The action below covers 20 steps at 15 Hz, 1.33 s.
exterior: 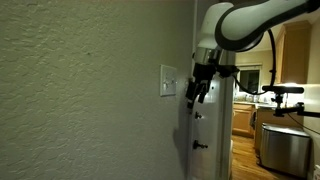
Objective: Push the right switch down
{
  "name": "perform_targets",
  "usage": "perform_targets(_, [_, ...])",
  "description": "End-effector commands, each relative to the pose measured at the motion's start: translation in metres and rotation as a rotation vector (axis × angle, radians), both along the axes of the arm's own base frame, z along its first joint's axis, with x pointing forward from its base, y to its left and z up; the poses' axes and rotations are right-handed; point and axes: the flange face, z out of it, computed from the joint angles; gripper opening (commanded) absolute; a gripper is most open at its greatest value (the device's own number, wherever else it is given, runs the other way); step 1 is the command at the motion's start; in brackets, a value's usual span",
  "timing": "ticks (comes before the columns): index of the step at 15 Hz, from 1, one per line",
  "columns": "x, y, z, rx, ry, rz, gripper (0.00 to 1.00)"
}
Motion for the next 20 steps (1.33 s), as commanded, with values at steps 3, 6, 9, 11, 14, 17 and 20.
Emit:
perform_targets(3, [0.031,-0.02,0.029,0.032,-0.098,-0.088,1.0])
perform_targets(6, [0.037,-0.022,0.046,0.04,-0.145,-0.112,0.82])
perform_targets(9, [0.041,-0.021,0.062,0.049,-0.183,-0.132,0.59])
perform_targets(11, [0.043,-0.022,0.07,0.055,-0.207,-0.143,0.45])
perform_targets(14, [0.043,-0.023,0.082,0.074,-0.241,-0.157,0.28])
perform_targets(17, [0.044,-0.022,0.09,0.096,-0.277,-0.155,0.23])
perform_targets(20, [0.044,-0.021,0.099,0.129,-0.313,-0.154,0.27])
